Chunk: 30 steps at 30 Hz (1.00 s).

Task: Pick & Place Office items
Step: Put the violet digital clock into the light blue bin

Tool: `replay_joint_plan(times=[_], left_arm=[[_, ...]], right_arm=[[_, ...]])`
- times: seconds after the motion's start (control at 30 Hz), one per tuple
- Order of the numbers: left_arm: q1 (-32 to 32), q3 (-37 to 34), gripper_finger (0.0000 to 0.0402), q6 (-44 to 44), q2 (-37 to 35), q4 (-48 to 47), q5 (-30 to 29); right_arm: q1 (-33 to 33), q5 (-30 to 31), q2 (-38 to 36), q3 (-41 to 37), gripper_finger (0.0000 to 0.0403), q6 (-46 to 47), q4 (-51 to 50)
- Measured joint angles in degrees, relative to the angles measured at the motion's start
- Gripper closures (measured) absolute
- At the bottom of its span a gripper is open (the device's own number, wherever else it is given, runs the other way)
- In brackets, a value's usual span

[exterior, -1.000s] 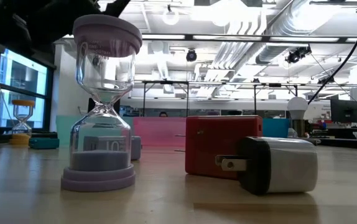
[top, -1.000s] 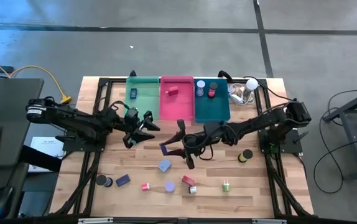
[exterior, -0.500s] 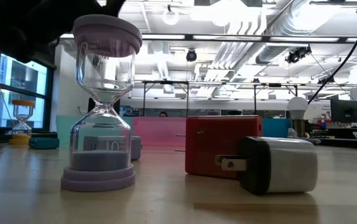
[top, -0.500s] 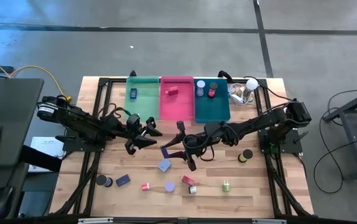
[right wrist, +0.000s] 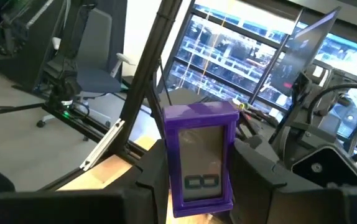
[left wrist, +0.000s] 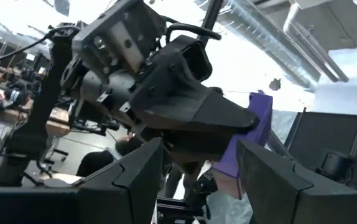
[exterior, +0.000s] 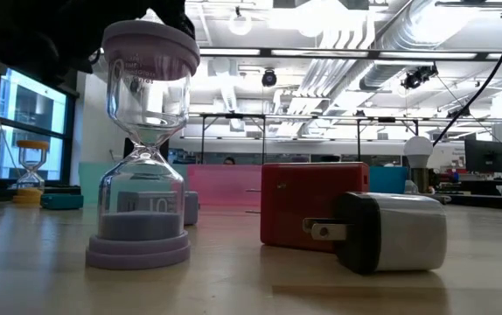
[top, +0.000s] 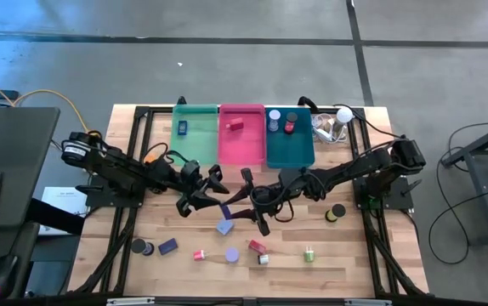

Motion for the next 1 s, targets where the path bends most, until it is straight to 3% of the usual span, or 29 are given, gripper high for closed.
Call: replay_joint_plan(times=[0.37,1.0], left_arm=[[-0.4,0.0,0.0201,0.2,-0.4,0.1,4.8],[-0.6,0.0,0.0201,0.1,-0.4,-0.7,2.5]], right_arm=[[0.0,0.9,0.0,0.0,0.0284,-0.1,-0.7],[-1.7,0.8,0.0,0.0,0.0284,1.4,-0.7]])
